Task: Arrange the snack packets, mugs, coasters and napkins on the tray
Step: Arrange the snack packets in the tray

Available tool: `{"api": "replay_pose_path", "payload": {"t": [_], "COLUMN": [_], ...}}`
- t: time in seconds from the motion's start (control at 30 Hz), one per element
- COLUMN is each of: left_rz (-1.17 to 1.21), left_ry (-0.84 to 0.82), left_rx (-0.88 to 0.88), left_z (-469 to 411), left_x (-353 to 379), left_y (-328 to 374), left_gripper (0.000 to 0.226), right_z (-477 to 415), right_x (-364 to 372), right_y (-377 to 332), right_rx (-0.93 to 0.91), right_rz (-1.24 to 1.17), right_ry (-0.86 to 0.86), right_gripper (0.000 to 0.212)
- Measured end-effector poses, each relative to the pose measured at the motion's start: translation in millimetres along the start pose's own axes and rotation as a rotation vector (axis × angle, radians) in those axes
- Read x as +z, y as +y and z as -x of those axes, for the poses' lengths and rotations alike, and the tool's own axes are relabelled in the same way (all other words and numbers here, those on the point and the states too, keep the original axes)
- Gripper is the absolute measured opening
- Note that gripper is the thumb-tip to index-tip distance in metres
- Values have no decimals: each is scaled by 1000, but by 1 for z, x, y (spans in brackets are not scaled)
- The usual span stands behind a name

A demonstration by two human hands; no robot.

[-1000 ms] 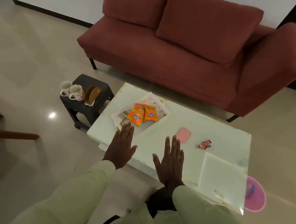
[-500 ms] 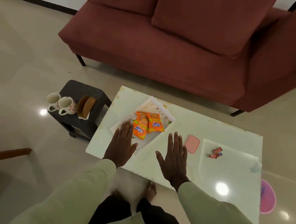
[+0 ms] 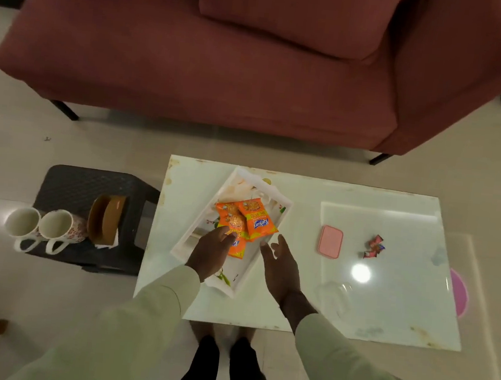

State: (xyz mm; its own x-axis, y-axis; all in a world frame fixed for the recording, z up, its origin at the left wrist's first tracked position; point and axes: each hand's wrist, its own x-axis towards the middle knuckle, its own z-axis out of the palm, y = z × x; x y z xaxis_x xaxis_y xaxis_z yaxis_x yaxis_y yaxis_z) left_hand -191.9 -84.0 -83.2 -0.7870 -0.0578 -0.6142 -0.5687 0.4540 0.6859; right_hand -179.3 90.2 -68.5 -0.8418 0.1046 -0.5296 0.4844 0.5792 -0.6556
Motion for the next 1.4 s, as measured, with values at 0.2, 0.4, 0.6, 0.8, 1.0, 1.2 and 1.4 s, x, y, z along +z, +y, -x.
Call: {"api": "replay_pose_path", "payload": {"t": [0.2,0.4,0.6,0.8,1.0,1.2,1.4], "left_rz": [-130,-294,-490,-464,160,395,66], "left_ry": [68,296,352,127,88,219,324], "left_rx": [118,281,284,106,0,-215,-343], "left_z": [-82,-160,-230,-259,-244,-243,-260], "left_x": [6,29,50,50,27,25,34], "left_y": [-18,-45,-46,-31,-13,-18,-40], "left_gripper": [40,46,44,34,20,14,39], "right_z": [-71,-131,-171,-192,-224,-291,-339], "right_x": [39,78,110,113,62,33,71], "right_y": [15,41,74,80,44,-21,-40], "right_rx": [417,557,527,422,8,-313,-286], "right_rz": [-580,-656,-643,-707,-354,162,393], "right_ry": [-18,44,176,342,355,219,39], "right_gripper": [31,31,36,16,11,23,29]}}
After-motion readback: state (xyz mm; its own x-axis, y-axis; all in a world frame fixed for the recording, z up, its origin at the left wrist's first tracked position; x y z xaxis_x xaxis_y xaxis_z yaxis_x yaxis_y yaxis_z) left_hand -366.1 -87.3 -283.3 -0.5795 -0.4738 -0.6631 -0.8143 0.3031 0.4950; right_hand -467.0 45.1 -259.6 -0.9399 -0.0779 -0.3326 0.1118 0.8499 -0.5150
